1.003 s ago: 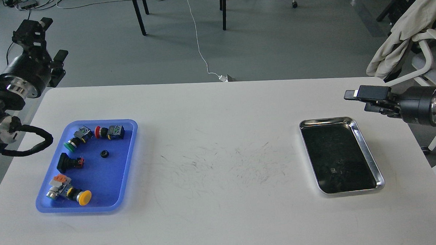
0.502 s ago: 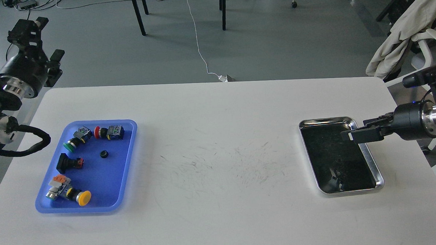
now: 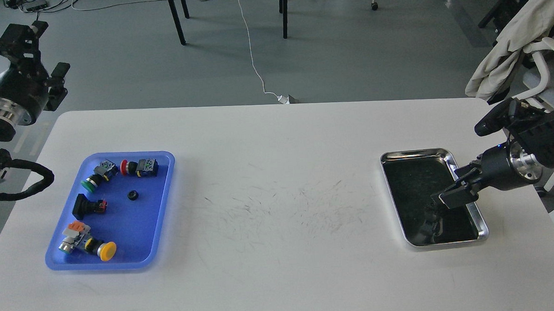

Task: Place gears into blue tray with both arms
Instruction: 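Lower the right gripper into the steel tray, then close the right gripper on the small black part in the steel tray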

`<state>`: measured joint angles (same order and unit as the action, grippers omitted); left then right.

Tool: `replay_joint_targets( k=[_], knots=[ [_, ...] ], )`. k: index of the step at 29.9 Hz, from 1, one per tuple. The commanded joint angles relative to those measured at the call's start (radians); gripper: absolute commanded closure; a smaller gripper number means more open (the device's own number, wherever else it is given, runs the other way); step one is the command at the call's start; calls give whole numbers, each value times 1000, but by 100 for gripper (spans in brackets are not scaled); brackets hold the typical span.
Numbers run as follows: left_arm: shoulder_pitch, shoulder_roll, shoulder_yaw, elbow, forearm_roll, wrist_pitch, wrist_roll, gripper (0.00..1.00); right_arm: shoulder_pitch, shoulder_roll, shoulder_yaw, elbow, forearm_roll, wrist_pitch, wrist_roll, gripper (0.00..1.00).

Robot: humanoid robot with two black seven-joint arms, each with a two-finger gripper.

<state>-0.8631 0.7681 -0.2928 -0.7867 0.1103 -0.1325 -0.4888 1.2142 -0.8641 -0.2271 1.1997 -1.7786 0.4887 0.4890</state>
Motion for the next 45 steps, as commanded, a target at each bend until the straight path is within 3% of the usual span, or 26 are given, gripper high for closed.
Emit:
replay_joint_targets(
  k=[1, 20, 31, 45],
  knots=[
    [4, 11, 0, 1, 0, -3, 0, 2, -10, 34, -24, -44, -1, 0, 0, 11],
    [24, 20, -2, 1, 0, -3, 0, 2, -74, 172, -43, -184, -1, 0, 0, 18],
    [32, 20, -2, 1, 0, -3, 0, 2, -78, 201, -43, -210, -1, 0, 0, 33],
    [39, 20, -2, 1, 0, -1, 0, 2, -76, 201, -54, -210, -2, 0, 0, 40]
  ],
)
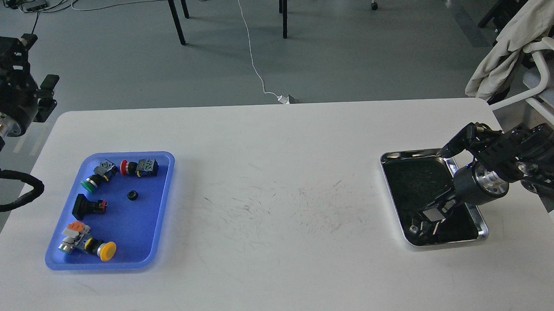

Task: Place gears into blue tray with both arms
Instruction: 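Close the right gripper on the small black part in the steel tray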

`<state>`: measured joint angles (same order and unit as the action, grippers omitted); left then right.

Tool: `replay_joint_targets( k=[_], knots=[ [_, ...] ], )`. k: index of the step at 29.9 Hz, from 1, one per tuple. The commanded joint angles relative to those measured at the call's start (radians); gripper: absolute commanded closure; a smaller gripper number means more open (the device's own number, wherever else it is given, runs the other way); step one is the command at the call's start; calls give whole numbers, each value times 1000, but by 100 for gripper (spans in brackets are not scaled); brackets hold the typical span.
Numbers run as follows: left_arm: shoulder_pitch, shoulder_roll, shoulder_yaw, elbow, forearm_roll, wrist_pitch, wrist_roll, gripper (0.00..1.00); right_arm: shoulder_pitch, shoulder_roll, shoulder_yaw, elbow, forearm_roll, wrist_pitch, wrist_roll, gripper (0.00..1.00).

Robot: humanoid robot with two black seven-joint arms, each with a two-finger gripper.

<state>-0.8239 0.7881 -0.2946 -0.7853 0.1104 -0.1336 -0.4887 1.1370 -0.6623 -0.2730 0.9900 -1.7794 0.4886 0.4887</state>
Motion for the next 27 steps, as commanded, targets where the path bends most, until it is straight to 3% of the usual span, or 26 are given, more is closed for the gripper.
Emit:
replay_joint_targets(
  k=[1, 16, 27],
  knots=[
    [2, 0, 0, 0, 0, 0, 0, 2, 3, 0, -17, -1, -2, 0, 0, 40],
    [9, 0, 0, 0, 0, 0, 0, 2, 4, 0, -28, -31, -3, 0, 0, 46],
    [11, 2, -1, 1, 0, -1, 0, 2, 1, 38, -29, -36, -3, 0, 0, 62]
  ],
)
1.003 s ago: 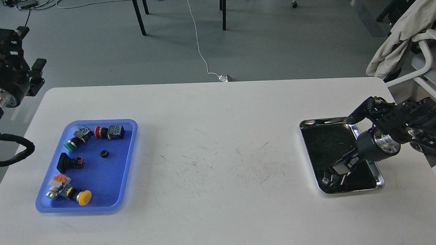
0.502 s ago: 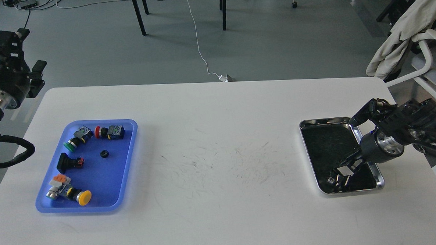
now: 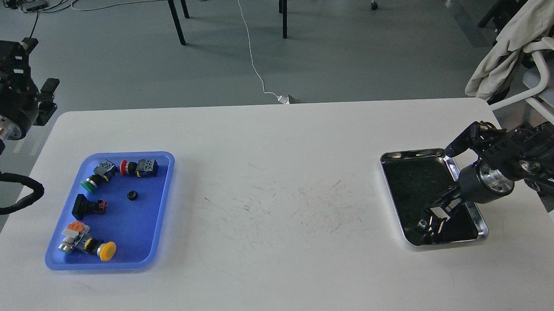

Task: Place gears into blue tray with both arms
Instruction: 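Close the right gripper on the small black part in the steel tray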

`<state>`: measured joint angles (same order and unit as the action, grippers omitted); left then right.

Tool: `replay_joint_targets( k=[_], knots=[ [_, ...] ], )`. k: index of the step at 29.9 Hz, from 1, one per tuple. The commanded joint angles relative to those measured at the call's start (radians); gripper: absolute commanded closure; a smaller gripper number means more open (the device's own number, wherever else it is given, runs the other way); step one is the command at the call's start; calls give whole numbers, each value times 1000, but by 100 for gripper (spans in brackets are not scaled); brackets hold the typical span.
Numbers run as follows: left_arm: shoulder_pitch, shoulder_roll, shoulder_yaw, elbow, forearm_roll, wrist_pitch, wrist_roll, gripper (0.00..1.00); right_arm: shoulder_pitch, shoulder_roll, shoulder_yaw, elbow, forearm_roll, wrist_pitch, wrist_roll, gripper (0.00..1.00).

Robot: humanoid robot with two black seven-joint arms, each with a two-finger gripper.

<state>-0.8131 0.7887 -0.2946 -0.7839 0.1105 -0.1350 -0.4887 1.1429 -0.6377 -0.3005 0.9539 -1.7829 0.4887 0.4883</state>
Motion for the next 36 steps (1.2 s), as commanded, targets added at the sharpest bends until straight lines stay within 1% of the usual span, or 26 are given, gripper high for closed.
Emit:
replay_joint_targets(
  k=[1, 4, 6, 12, 14, 23, 24, 25, 26, 27, 31, 33, 36],
  knots=[
    [0, 1, -1, 0, 0, 0, 0, 2, -5, 13, -2, 0, 0, 0, 0, 63],
    [0, 1, -1, 0, 0, 2, 0, 2, -6, 15, -2, 0, -1, 0, 0, 66],
    [0, 1, -1, 0, 0, 2, 0, 2, -6, 16, -2, 0, 0, 0, 0, 73],
    [0, 1, -1, 0, 0, 3, 0, 2, -6, 16, -3, 2, -1, 0, 0, 79],
    [2, 1, -1, 0, 0, 3, 0, 2, -6, 16, -3, 0, -12, 0, 0, 88],
    [2, 12, -1, 0, 0, 2, 0, 2, -6, 27, -3, -1, -24, 0, 0, 87],
    [2, 12, -1, 0, 0, 0, 0, 2, -6, 27, -3, -1, -24, 0, 0, 84],
    [2, 12, -1, 0, 1, 0, 0, 2, -6, 29, -3, -3, -24, 0, 0, 79],
    [2, 12, -1, 0, 1, 2, 0, 2, -6, 29, -2, -1, -24, 0, 0, 76],
    [2, 12, -1, 0, 0, 2, 0, 2, -5, 32, -2, -1, -24, 0, 0, 76],
    [2, 14, -1, 0, 1, 2, 0, 2, 6, 33, -2, -1, -23, 0, 0, 80],
    [2, 14, -1, 0, 0, 2, 0, 2, 15, 35, 1, 0, -23, 0, 0, 85],
    [2, 15, -1, 0, 1, 2, 0, 2, 32, 35, 0, 0, -21, 0, 0, 89]
  ],
)
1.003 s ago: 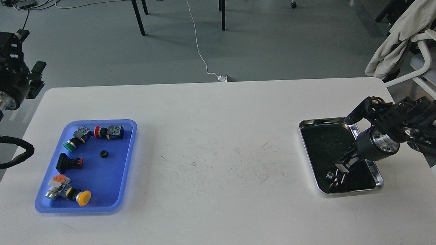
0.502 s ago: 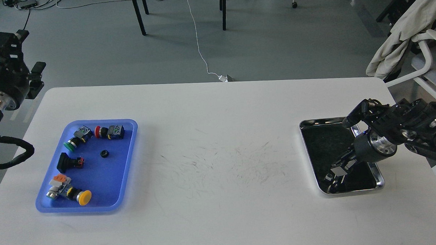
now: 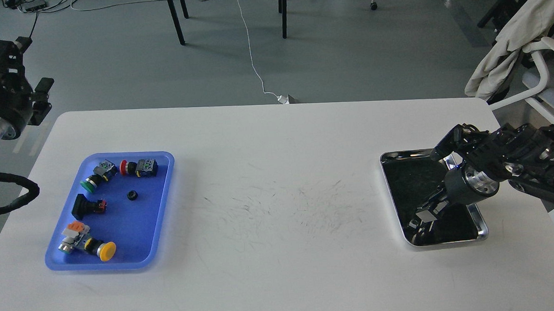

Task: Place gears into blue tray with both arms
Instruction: 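Close the right gripper on the small black part in the steel tray, then lift the black part and carry it toward the table centre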

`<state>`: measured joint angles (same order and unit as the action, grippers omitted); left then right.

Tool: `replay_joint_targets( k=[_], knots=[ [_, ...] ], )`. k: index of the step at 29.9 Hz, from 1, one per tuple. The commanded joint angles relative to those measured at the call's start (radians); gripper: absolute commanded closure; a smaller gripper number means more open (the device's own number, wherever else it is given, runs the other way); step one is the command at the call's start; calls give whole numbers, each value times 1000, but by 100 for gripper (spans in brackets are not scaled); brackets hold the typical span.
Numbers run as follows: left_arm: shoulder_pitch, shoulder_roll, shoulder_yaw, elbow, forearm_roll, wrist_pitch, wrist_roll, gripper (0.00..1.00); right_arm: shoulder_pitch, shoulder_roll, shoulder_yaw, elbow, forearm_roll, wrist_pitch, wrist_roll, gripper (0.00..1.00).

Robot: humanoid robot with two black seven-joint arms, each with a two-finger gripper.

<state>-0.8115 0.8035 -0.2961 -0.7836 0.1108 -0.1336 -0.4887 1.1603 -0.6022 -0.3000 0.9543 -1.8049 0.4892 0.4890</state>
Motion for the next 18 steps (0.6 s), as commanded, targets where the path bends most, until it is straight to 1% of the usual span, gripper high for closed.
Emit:
replay_joint_targets(
  k=[1, 8, 11, 18],
  knots=[
    [0, 0, 0, 0, 0, 0, 0, 2, 19, -1, -1, 0, 1, 0, 0, 89],
    [0, 2, 0, 0, 1, 0, 0, 2, 91, 21, 7, 4, 4, 0, 0, 97],
    [0, 14, 0, -2, 1, -1, 0, 2, 120, 30, 10, 3, 10, 0, 0, 99],
    [-2, 52, -3, -5, 1, -4, 0, 2, 168, 99, 32, -5, 15, 0, 0, 99]
  ],
)
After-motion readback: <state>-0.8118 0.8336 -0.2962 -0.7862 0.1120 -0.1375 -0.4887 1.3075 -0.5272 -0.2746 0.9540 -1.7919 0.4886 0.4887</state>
